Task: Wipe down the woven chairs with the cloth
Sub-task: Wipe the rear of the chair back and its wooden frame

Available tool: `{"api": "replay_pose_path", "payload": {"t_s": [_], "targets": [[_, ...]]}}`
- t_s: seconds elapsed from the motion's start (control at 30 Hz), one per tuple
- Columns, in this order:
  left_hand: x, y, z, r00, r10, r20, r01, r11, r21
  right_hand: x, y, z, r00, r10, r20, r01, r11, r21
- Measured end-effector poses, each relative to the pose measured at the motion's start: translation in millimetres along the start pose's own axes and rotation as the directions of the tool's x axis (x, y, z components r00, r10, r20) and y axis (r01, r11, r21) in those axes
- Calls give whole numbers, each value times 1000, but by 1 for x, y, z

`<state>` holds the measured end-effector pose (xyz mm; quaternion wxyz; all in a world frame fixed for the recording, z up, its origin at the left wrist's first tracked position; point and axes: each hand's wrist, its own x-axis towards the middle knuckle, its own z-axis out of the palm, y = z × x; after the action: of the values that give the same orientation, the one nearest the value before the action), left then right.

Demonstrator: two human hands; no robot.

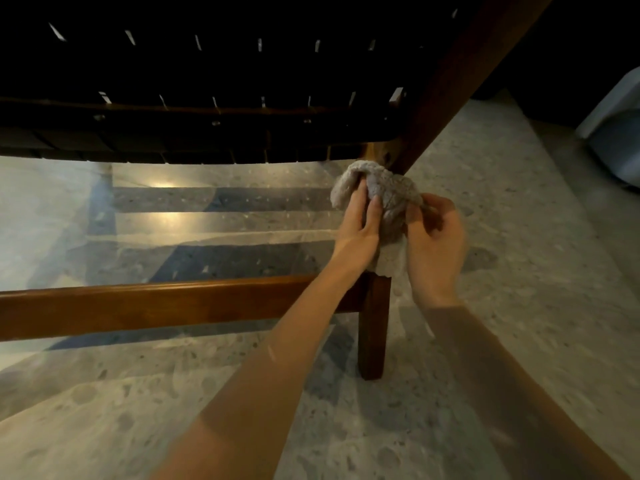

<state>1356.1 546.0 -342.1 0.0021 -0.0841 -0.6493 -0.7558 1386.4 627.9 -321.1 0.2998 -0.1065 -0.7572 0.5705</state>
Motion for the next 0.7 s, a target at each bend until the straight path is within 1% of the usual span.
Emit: {"api": "replay_pose_path", "payload": {"t_s": [0.1, 0.17, 0.3, 0.43, 0.57, 0.7], "targets": [[15, 4, -3, 994, 104, 21, -105, 992, 76, 3, -3, 8, 1000, -7, -27, 9, 997, 78], [25, 4, -4, 989, 142, 34, -145, 981, 128, 9, -5, 13, 1000, 6, -26, -4, 994, 108], [30, -4, -7, 987, 152, 47, -155, 985, 80, 18, -4, 18, 999, 41, 12, -42, 992, 121], [26, -5, -6, 991, 128, 28, -130, 986, 106, 18, 3, 19, 999, 44, 7, -44, 999, 26], [4, -12, -7, 996, 72, 55, -78, 992, 102, 6, 15, 15, 1000, 23, -18, -25, 995, -95], [-22, -22, -4, 1000, 4, 23, -8, 983, 186, -15, 33, 2, 998, 56, 6, -55, 990, -133]]}}
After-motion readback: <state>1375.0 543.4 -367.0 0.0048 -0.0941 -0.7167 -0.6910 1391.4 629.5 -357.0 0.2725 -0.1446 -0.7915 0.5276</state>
